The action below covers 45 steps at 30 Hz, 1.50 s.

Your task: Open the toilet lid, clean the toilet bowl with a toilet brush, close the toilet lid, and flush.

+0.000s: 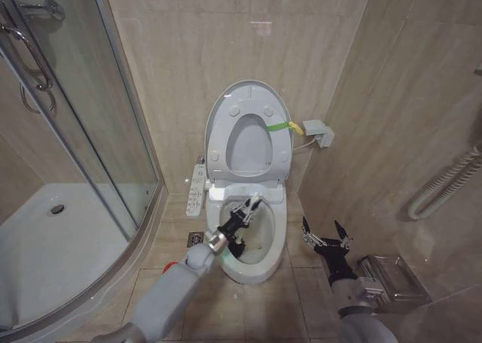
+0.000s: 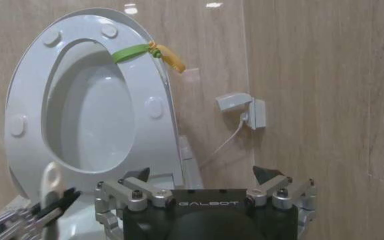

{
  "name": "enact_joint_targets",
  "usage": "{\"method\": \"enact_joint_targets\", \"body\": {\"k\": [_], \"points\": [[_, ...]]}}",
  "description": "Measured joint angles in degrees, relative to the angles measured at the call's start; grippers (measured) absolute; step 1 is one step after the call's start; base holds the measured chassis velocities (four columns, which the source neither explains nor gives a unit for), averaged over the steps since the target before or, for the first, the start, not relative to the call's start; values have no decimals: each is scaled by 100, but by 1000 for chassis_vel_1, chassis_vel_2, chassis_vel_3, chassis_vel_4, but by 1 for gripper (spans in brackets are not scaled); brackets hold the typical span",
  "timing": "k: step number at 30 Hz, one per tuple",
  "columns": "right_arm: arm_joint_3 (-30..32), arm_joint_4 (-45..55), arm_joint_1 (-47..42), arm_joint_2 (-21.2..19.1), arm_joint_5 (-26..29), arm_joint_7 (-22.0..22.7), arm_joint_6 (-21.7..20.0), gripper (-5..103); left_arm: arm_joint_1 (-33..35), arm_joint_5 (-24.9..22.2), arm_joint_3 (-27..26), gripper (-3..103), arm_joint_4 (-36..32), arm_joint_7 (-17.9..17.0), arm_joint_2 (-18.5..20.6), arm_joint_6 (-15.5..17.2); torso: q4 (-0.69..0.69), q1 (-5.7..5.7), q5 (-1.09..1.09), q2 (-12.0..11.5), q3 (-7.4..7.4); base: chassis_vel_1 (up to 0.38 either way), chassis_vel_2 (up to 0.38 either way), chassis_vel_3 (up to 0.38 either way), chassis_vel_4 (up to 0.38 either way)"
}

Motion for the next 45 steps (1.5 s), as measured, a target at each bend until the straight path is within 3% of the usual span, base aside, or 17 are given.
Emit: {"method": "enact_joint_targets", "body": {"k": [9,32,39,45], "points": [[0,0,0,0,0,1,0,100,834,-4,-335,19,-743,-163,394,170,0,0,1,0,0,0,0,0,0],[0,0,0,0,0,1,0,100,2404,529,-1078,19,-1705,-328,610,193,0,0,1,0,0,0,0,0,0],[0,0,0,0,0,1,0,100,2451,550,-1111,19,-1741,-326,604,187,1,-1,0,0,1,0,0,0,0],[0,0,0,1,0,1,0,100,1748,388,-1042,19,-1282,-322,574,144,-1,0,1,0,1,0,0,0,0]]}}
